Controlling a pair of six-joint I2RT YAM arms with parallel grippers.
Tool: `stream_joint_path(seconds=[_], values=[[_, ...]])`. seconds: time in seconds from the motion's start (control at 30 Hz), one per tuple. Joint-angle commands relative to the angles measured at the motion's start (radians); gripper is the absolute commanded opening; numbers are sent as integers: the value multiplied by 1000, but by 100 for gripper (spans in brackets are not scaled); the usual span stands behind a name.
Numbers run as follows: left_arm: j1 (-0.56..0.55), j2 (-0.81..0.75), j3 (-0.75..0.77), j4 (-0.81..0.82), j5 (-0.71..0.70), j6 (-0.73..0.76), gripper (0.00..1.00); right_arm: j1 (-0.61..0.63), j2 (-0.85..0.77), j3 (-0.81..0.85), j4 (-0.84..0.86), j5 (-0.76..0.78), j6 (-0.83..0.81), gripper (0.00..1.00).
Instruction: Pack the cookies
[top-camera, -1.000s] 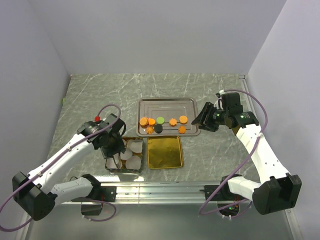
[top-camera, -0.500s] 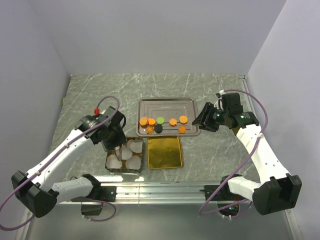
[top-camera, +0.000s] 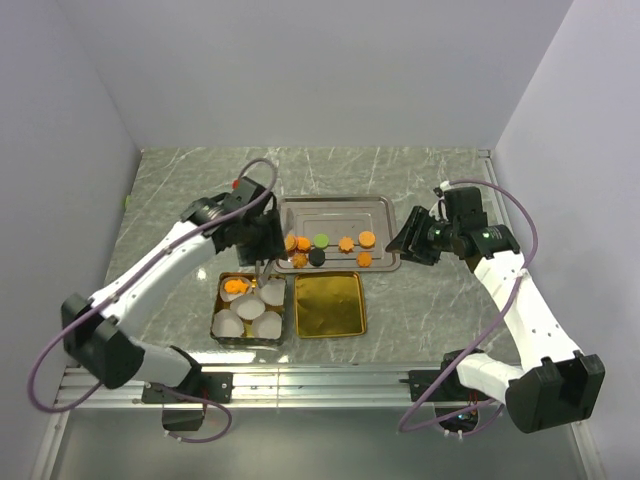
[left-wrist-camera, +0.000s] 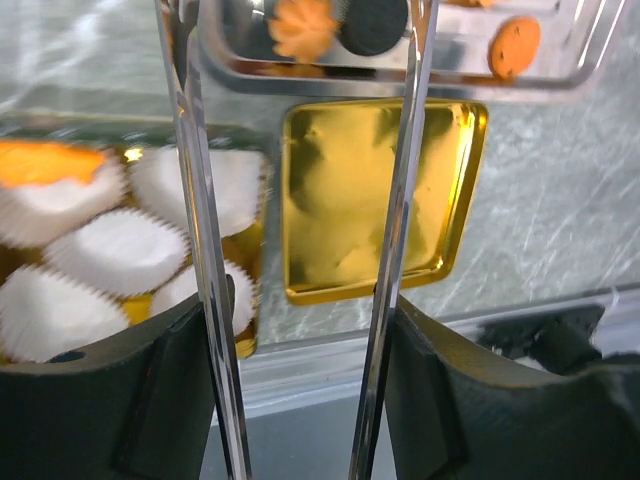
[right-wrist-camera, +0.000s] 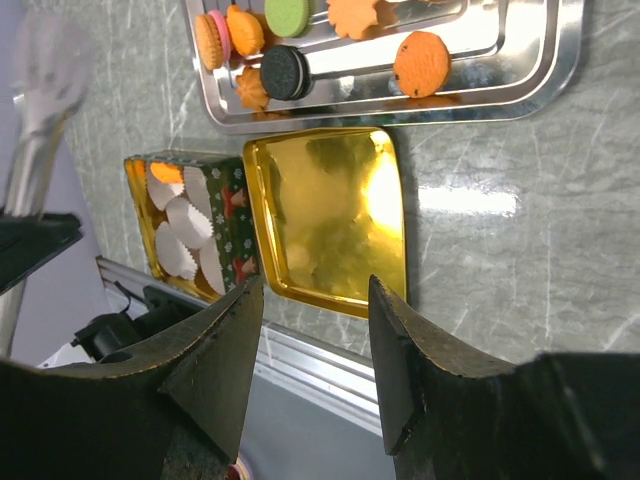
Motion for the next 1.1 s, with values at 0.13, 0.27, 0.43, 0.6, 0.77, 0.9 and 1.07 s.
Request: stream_joint_path(seconds=[0.13,0.27,0.43,0.6,0.77,0.9,1.07], values=[[86,125,49,154,247,113,63,2,-59,-4,-11,23,-6,54],[126,171,77,138,265,125,63,2,-73,-19,-5,28,5,54],[132,209,97,95,244,156,62,0,-71,-28,3,31,14,54],[134,226,63,100,241,161,62,0,-56,-27,9,29,17,54],[137,235,25,111,216,162,62,0,-39,-25,17,23,15,54],[142,257,11,127,233,168,61,0,-24,-21,11,23,11,54],[142,278,-15,154,245,161,61,2,-12,-13,8,23,6,54]])
